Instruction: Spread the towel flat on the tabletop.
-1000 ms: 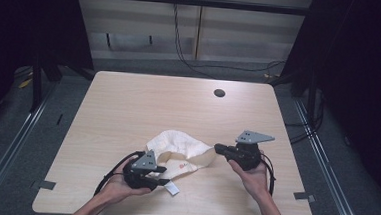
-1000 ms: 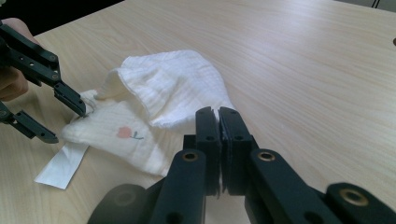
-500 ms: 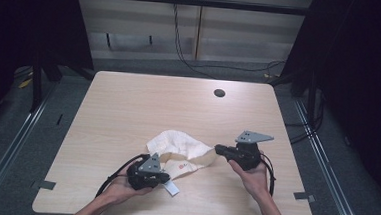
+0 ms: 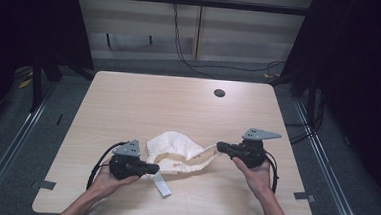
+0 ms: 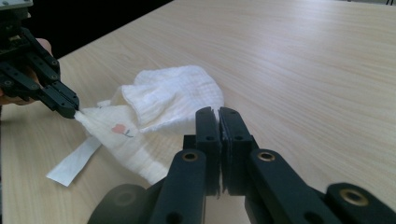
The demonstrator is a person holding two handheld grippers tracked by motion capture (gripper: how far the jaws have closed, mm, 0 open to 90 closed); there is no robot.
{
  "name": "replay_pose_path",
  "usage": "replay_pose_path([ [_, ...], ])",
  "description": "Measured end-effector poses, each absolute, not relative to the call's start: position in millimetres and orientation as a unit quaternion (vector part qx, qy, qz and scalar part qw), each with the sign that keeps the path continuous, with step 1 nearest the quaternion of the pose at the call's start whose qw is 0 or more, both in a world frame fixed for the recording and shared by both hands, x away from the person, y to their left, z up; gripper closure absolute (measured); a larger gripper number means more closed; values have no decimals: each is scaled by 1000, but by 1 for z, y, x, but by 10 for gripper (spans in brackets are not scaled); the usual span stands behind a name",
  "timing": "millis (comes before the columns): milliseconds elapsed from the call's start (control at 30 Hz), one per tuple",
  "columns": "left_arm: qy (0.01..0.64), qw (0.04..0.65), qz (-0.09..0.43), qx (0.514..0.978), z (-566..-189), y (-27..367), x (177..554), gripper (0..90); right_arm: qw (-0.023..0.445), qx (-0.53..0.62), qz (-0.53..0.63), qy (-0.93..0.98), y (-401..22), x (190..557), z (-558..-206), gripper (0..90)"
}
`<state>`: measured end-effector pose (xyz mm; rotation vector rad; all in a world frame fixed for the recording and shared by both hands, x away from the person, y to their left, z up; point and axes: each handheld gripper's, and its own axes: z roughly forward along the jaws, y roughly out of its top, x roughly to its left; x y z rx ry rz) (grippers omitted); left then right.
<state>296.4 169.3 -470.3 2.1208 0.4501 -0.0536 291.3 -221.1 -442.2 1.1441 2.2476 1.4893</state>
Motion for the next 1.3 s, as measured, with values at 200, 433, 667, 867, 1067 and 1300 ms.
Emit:
replay_pose_path([
  [200, 206, 484, -15, 850, -463, 178, 299, 878, 106, 388, 515, 757, -224, 291, -434, 878],
  [433, 193, 497, 2, 846, -442, 176, 303, 880, 114, 385, 527, 749, -226, 299, -416, 878],
  [667, 193, 531, 23, 825, -412, 185, 309, 880, 131, 374, 534, 747, -227, 305, -385, 878],
  [867, 202, 538, 53, 817, -388, 201, 317, 881, 141, 368, 517, 760, -224, 310, -374, 878],
  [1067, 204, 545, 75, 810, -370, 208, 324, 882, 143, 368, 529, 751, -223, 316, -358, 878],
  [1300, 225, 552, 75, 799, -359, 220, 333, 882, 147, 366, 536, 746, -221, 322, -341, 878],
])
